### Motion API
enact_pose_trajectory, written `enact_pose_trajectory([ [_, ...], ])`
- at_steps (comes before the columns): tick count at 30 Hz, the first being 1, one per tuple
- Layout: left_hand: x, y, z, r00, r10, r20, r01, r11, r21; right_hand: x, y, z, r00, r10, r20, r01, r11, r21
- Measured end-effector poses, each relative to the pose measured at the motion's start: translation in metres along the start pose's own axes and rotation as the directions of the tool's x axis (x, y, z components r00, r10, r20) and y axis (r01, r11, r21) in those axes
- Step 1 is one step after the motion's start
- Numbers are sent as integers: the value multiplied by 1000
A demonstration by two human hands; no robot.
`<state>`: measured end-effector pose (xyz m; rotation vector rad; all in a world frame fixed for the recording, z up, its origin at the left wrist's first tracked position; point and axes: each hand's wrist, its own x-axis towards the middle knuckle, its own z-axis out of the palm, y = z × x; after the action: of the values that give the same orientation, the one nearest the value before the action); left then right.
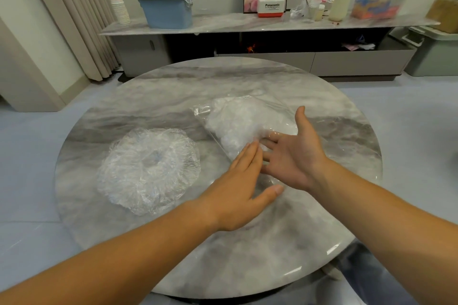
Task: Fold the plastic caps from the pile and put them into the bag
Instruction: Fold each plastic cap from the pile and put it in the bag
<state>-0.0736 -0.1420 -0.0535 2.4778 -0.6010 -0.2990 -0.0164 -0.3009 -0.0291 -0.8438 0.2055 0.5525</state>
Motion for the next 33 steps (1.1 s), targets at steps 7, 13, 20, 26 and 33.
enact_pose_trajectory([
  [7,-8,-12,-4,999,44,20,-43,999,-32,16,1,-7,997,-72,-18,74,991,111],
  [13,-17,-14,-6,997,40,73,-39,999,-19,24,-8,-14,989,-121,-80,137,963,232],
  [20,-20,-17,-9,996,18,84,-17,1000,-13,28,-7,-12,965,-149,-214,214,922,324],
  [26,-23,-20,-13,996,22,91,-24,999,28,34,-8,-21,955,-147,-257,229,918,325],
  [33,-22,-23,-13,997,13,80,-23,993,119,16,-10,-31,946,-134,-296,194,964,184],
])
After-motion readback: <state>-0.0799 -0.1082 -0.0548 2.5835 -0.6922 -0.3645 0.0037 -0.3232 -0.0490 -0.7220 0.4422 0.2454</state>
